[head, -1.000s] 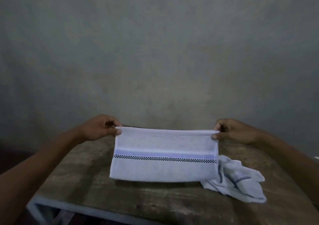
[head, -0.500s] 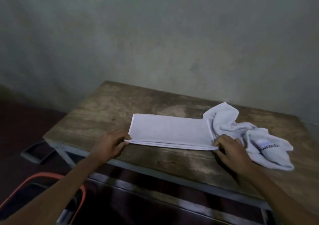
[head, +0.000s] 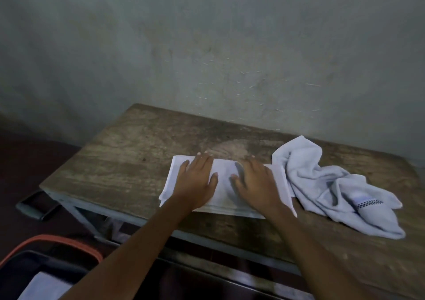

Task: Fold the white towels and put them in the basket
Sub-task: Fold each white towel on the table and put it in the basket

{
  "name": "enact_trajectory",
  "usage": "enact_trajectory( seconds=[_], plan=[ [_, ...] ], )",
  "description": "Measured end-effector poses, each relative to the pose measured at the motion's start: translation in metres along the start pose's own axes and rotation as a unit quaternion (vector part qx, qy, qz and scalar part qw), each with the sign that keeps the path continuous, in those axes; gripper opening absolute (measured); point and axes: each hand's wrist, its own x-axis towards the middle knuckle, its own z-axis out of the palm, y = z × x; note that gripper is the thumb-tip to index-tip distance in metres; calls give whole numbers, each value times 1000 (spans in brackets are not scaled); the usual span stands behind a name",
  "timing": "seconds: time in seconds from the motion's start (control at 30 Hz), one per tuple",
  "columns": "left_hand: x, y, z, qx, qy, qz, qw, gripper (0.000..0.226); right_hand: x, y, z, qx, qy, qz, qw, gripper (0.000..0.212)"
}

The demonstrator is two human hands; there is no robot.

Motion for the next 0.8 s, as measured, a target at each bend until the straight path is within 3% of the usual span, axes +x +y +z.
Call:
enact_trajectory(
  seconds=[0.13,0.37,0.47,0.6,0.7,0.8],
  plan=[
    [-1,-20,18,70,-61,-28,995,88,-3,19,18,-41,-105,11,994,69],
    [-18,-32,12,59,-66,-89,992,93,-23,61,1,-112,-67,84,988,99],
    [-33,-26,11,24,-13,-102,994,89,-28,65,-5,-140,-48,90,985,89],
    [-53,-30,-5,-8,37,-178,983,77,-14,47,-13,-214,-16,5,977,63],
    [-75,-39,-16,-32,54,-249,966,61,5,9,-21,-188,-32,-61,980,51],
    [-97,-39,-26,-72,43,-278,957,66,33,-33,-19,-102,-98,-108,984,37]
  ],
)
